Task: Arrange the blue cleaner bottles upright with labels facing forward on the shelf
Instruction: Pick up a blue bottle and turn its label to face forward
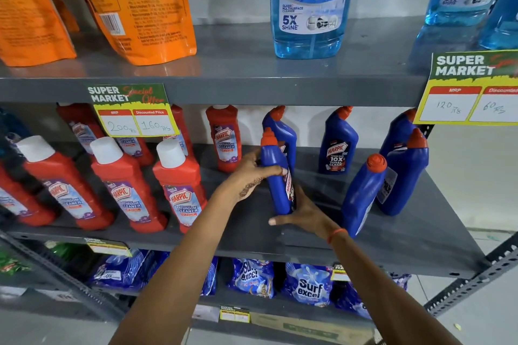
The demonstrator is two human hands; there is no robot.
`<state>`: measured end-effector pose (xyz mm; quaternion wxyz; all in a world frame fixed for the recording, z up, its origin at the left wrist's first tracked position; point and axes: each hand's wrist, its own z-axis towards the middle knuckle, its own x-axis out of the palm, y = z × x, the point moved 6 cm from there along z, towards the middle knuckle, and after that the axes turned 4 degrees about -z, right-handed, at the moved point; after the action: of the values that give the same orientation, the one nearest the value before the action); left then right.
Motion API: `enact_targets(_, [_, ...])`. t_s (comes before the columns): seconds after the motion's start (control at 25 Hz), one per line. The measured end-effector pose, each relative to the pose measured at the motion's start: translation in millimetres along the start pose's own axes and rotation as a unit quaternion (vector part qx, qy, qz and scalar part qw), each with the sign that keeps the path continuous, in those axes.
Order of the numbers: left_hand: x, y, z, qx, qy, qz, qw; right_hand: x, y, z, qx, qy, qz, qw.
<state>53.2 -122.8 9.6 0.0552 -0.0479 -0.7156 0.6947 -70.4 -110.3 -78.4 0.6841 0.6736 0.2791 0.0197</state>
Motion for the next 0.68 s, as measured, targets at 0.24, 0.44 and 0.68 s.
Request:
enact_targets(0.24, [-13.1, -11.9, 4.1, 0.043, 0.025, -0.042, 0.998, -12.4, -17.0, 11.6, 0.037, -0.092, 0.065, 0.993])
enact_targets(0.44, [-19.3, -3.7, 5.2, 0.036, -0.007, 0.006, 0.999, -11.5, -23.5, 16.1, 0.055, -0.229, 0.026, 0.971])
enact_targets(0.68, [-26.9, 10.3, 13.2, 0.034, 0.0, 0.017, 0.999, 1.4, -21.2, 8.9, 0.079, -0.284, 0.008, 0.956])
